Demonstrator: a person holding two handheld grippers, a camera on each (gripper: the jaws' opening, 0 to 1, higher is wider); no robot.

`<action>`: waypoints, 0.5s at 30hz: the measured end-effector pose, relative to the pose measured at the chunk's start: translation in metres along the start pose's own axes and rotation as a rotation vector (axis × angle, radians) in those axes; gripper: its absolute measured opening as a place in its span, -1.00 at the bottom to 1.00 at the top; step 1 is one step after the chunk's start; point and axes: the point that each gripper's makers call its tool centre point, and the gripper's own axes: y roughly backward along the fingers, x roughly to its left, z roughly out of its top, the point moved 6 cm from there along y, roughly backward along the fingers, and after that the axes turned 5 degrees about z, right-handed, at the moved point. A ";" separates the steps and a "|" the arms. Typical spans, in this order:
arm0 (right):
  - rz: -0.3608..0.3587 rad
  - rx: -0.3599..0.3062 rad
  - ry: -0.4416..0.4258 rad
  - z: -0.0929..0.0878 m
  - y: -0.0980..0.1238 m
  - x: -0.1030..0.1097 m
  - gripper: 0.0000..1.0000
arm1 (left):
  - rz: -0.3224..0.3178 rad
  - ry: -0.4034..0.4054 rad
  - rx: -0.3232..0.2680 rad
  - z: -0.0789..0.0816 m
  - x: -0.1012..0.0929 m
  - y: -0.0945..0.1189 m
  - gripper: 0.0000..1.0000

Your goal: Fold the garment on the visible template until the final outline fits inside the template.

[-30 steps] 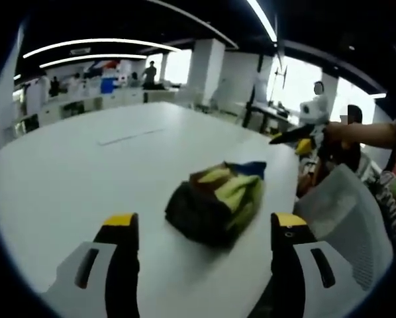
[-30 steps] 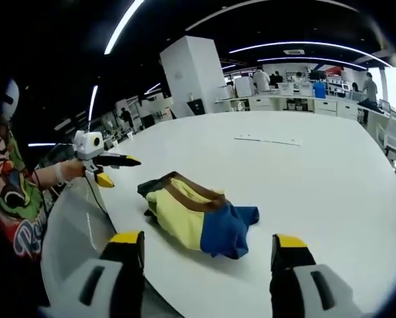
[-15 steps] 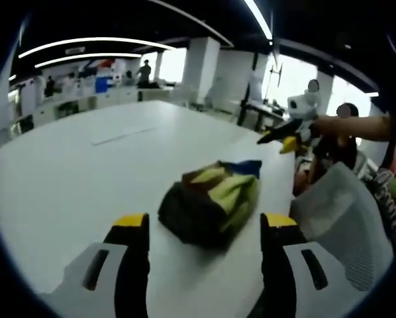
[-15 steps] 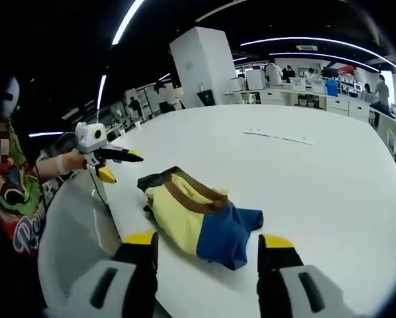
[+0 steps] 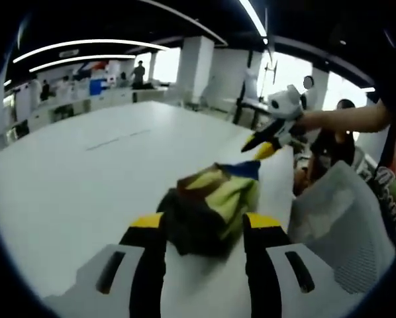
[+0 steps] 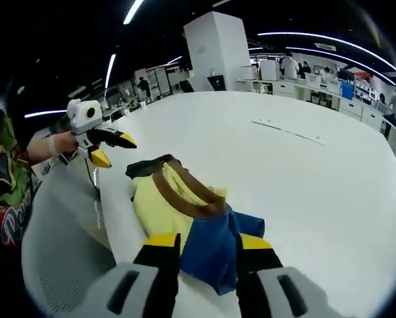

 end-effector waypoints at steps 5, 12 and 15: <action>0.004 0.024 -0.008 0.001 -0.010 -0.007 -0.56 | -0.007 0.018 0.002 0.001 0.003 -0.005 -0.37; 0.021 0.053 -0.009 -0.001 -0.026 -0.008 -0.64 | -0.004 0.028 0.023 -0.002 0.010 -0.018 -0.51; 0.026 0.055 -0.014 -0.002 -0.033 -0.012 -0.64 | -0.002 0.036 0.034 -0.002 0.011 -0.025 -0.55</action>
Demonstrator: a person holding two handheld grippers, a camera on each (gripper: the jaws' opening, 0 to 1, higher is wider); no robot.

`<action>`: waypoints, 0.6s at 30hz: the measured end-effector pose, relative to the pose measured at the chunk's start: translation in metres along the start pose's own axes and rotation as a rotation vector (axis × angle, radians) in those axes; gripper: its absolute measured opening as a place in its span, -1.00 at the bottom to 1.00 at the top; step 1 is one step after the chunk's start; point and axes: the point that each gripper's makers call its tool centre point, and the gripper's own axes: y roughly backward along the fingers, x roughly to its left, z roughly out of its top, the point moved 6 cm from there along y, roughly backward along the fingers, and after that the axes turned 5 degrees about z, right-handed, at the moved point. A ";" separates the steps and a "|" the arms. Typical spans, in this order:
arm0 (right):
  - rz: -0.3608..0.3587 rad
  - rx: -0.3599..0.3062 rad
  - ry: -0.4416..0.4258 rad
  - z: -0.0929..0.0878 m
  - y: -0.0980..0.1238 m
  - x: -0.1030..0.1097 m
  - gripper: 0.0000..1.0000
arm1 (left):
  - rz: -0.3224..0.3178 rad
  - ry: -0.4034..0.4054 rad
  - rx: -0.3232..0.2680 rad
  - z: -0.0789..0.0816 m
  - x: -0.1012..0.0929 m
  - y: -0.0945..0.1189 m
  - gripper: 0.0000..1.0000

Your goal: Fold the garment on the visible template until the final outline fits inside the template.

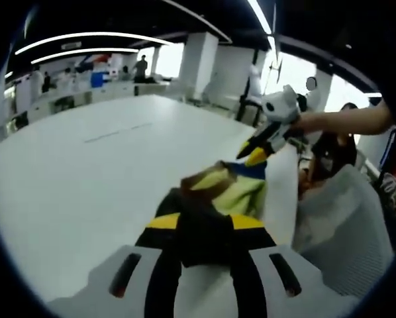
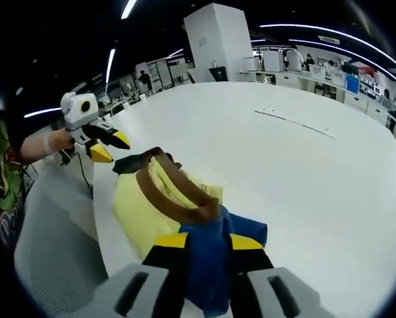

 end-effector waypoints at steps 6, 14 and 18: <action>0.003 -0.003 -0.012 0.001 -0.009 -0.002 -0.65 | 0.004 0.020 0.017 0.000 0.006 -0.011 -0.61; 0.001 0.004 -0.028 -0.005 -0.008 -0.004 -0.70 | 0.006 0.038 0.061 -0.006 0.013 -0.022 -0.72; 0.001 -0.004 -0.049 -0.009 -0.007 -0.003 -0.73 | 0.005 0.043 0.080 -0.010 0.014 -0.024 -0.72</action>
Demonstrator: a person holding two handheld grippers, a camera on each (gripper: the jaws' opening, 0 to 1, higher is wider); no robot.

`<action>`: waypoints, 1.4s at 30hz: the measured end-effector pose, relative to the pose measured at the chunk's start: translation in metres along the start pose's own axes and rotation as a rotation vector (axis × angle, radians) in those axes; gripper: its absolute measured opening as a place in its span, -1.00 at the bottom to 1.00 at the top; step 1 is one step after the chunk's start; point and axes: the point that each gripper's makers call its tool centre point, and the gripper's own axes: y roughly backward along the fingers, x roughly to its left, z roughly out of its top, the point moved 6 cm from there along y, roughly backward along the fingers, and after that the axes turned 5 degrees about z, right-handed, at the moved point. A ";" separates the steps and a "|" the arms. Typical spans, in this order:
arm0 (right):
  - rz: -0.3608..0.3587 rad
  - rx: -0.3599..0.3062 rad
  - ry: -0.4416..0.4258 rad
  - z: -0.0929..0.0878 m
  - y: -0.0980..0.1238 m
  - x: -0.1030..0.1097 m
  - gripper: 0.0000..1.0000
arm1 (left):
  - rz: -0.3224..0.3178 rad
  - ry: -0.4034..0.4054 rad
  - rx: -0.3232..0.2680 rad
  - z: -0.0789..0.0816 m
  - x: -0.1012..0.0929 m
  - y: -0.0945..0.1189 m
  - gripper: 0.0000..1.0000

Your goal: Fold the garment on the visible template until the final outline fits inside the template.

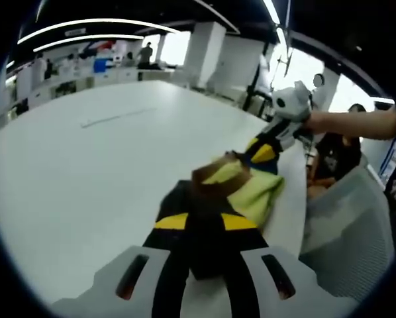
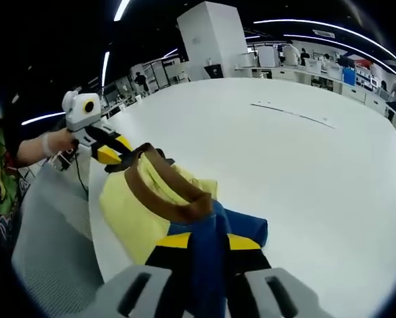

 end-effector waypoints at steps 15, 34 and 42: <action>-0.029 -0.037 -0.007 -0.005 0.010 0.000 -1.00 | 0.001 0.012 0.037 -0.008 0.003 -0.003 -0.89; -0.066 -0.136 -0.009 0.002 0.031 0.007 -1.00 | 0.009 0.040 0.054 -0.016 0.004 -0.001 -1.00; -0.095 -0.184 0.000 0.009 0.047 0.013 -1.00 | 0.002 0.058 0.004 -0.003 0.003 0.014 -1.00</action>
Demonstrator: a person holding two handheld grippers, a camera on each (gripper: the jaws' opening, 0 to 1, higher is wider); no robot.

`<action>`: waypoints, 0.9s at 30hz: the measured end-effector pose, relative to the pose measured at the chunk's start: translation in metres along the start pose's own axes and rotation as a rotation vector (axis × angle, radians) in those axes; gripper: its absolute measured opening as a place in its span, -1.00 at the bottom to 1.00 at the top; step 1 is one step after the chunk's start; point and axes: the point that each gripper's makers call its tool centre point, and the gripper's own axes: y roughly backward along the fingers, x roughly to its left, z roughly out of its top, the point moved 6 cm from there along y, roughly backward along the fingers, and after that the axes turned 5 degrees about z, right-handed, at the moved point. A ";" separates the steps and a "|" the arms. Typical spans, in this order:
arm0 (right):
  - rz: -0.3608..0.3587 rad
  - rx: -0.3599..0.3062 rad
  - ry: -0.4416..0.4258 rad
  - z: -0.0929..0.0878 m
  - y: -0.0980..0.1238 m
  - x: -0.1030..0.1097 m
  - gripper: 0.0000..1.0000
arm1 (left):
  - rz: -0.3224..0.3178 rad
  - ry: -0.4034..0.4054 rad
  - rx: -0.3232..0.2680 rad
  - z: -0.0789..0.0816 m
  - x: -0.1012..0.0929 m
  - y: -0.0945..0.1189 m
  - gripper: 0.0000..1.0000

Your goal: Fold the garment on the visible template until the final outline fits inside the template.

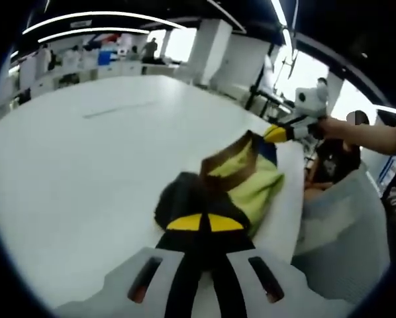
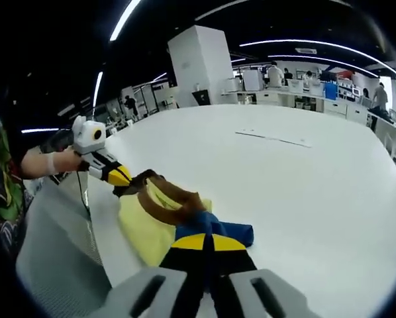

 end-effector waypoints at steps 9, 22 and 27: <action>-0.031 -0.061 0.028 0.015 0.017 0.006 -1.00 | -0.009 -0.059 -0.062 0.020 -0.012 0.016 -1.00; -0.083 -0.196 0.086 0.060 0.040 0.012 -1.00 | -0.011 -0.100 -0.178 0.066 -0.006 0.032 -1.00; -0.099 -0.234 0.124 0.082 0.046 0.010 -1.00 | -0.002 -0.152 -0.200 0.087 -0.002 0.037 -1.00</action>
